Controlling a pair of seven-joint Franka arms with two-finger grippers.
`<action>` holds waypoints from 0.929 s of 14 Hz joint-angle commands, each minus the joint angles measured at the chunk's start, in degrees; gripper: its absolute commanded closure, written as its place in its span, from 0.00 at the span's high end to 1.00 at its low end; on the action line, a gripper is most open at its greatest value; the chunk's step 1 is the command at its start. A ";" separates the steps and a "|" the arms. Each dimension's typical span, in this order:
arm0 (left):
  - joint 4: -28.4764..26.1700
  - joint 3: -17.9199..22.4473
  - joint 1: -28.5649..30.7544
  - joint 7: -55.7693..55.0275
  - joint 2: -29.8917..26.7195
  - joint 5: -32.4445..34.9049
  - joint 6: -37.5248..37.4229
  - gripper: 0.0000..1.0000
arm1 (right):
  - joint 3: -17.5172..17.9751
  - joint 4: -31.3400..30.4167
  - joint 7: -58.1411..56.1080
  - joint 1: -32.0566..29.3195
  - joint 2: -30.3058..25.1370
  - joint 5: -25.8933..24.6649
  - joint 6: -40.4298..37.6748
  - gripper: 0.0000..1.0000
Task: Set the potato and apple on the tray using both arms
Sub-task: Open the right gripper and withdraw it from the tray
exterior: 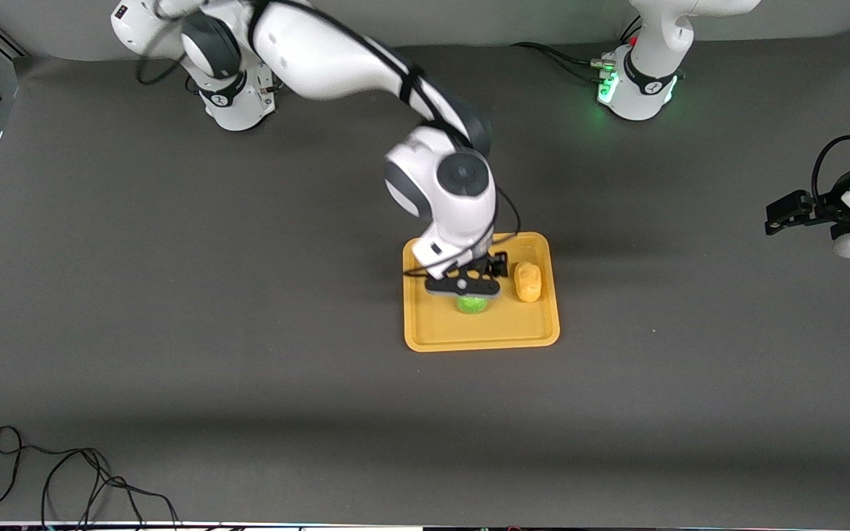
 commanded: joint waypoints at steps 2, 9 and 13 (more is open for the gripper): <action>0.76 0.41 -0.72 -0.98 1.20 0.08 1.30 1.00 | 0.32 -4.45 -0.89 -3.73 -12.70 -3.35 -10.74 1.00; 1.20 0.41 -0.81 -1.68 1.55 0.26 0.87 1.00 | -0.84 -29.82 -25.05 -17.77 -37.12 -6.00 -13.41 1.00; 1.98 -0.29 -0.99 -0.89 1.81 -0.01 0.95 1.00 | 7.94 -40.82 -34.19 -35.86 -46.90 -6.18 -12.00 1.00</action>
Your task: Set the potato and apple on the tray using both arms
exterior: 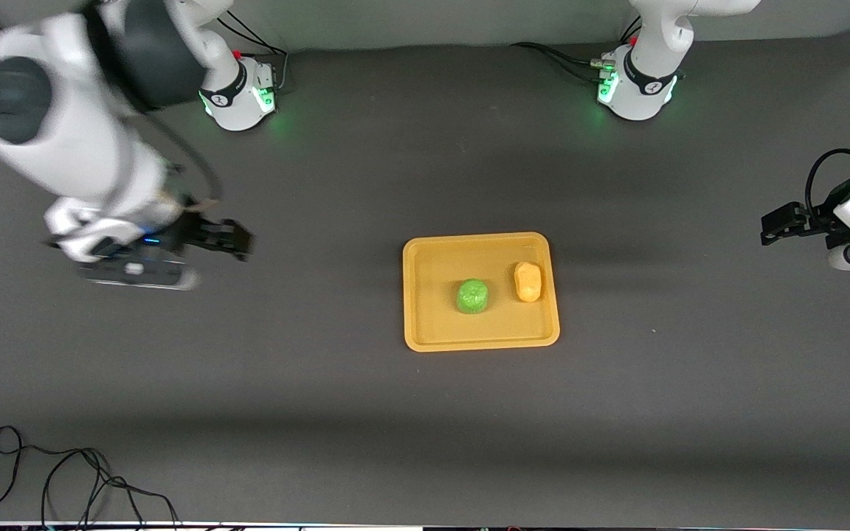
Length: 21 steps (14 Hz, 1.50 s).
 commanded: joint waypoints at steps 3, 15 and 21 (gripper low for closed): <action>1.85 -0.72 -0.47 0.01 0.80 0.00 -0.62 1.00 | 7.30 -11.89 -11.41 -16.65 -9.36 -0.52 2.79 1.00; 7.83 -0.64 -0.30 0.27 4.58 -4.92 -3.60 0.99 | 4.05 -6.71 -20.66 -21.24 -8.57 -0.70 1.74 1.00; 7.74 -0.55 -0.12 0.27 4.58 -4.74 -3.96 0.99 | 3.78 -7.24 -22.42 -21.33 -8.66 0.00 0.33 1.00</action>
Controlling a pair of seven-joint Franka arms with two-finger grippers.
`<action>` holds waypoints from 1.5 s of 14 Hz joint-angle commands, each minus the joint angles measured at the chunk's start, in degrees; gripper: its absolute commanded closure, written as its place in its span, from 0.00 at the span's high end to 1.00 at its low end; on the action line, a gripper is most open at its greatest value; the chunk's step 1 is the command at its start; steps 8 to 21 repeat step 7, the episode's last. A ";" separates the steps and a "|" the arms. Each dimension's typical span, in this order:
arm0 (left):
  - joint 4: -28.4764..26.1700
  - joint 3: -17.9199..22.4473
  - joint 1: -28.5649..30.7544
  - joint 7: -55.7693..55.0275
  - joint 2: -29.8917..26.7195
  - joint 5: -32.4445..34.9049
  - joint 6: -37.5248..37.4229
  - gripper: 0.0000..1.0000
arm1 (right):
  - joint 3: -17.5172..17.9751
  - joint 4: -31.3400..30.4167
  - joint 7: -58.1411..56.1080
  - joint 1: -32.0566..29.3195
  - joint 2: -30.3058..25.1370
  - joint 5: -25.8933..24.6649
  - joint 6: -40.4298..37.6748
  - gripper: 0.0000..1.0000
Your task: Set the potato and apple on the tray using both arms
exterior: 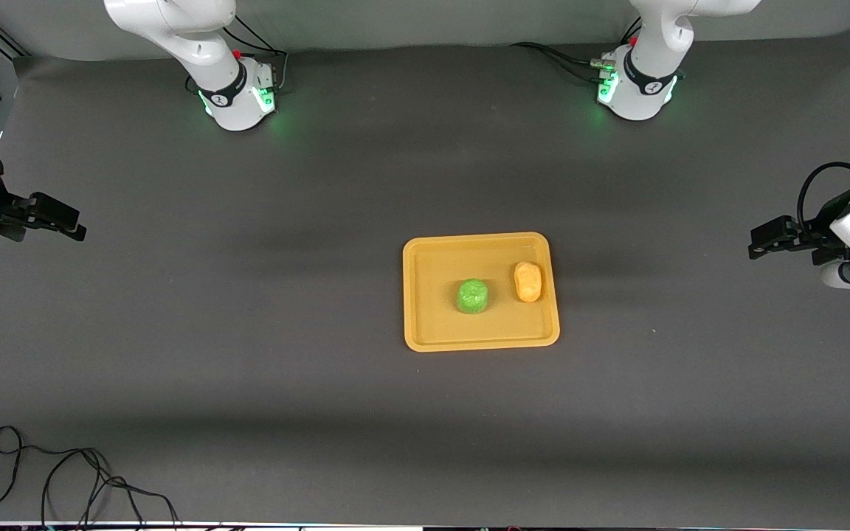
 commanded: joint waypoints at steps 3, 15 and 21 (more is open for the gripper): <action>0.67 0.27 -0.24 0.26 -0.02 -0.21 -1.39 0.99 | -0.33 0.73 -1.17 0.20 0.46 0.24 -0.86 1.00; 0.58 0.10 -1.65 -0.62 0.42 0.85 -1.30 1.00 | -0.24 0.99 -0.82 0.29 0.46 0.24 -0.95 1.00; 0.58 0.10 -1.65 -0.62 0.42 0.85 -1.30 1.00 | -0.24 0.99 -0.82 0.29 0.46 0.24 -0.95 1.00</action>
